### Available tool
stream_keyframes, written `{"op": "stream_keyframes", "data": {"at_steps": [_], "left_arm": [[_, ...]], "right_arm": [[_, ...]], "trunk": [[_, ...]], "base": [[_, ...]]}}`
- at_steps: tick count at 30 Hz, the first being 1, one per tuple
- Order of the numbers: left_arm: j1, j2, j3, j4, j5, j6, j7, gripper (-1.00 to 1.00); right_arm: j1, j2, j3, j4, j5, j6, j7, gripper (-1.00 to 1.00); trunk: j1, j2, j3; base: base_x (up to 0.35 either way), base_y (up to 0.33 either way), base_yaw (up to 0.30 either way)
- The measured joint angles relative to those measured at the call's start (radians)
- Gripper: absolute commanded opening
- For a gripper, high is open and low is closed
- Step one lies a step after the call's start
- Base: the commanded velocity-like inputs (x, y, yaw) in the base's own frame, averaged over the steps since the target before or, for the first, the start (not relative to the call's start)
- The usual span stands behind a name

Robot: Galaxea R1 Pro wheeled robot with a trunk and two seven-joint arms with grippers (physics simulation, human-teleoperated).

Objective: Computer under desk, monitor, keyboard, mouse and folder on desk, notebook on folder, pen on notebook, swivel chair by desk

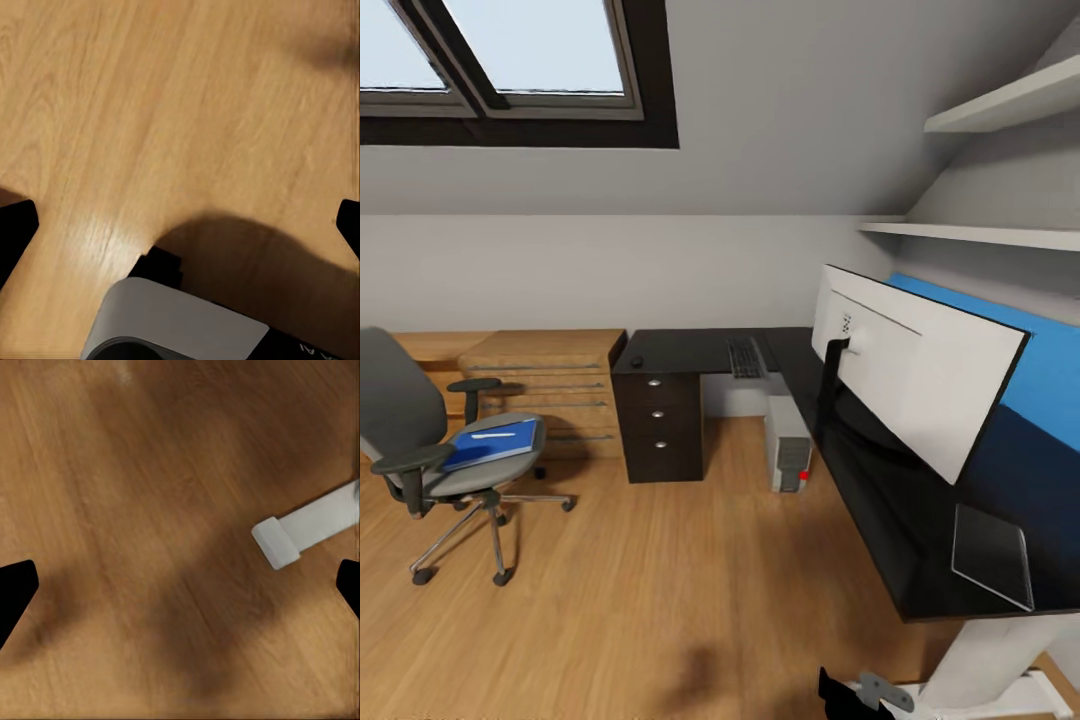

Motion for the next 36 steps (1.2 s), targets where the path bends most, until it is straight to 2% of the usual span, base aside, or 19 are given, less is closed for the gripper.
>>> {"op": "stream_keyframes", "data": {"at_steps": [15,20,27,36], "left_arm": [[0.0,-0.001,-0.004,0.0,-0.002,0.0,0.0,1.0],[0.0,-0.002,-0.006,0.0,-0.002,0.0,0.0,1.0],[0.0,-0.002,-0.056,0.0,-0.001,0.0,0.0,1.0],[0.0,-0.001,-0.062,0.001,0.001,0.0,0.0,1.0]], "right_arm": [[0.002,0.001,0.001,0.001,0.0,0.0,0.001,1.0],[0.003,0.001,0.001,0.001,0.0,0.0,0.001,1.0],[0.007,0.0,0.001,0.001,0.0,0.0,0.0,1.0],[0.008,0.001,0.001,0.001,0.0,0.001,0.001,1.0]], "trunk": [[0.0,0.0,0.0],[0.0,0.0,0.0],[0.0,0.0,0.0],[0.0,0.0,0.0]], "base": [[-0.008,-0.344,-0.197],[0.0,-0.347,-0.06],[0.0,-0.347,-0.003],[-0.083,-0.326,0.0]]}}
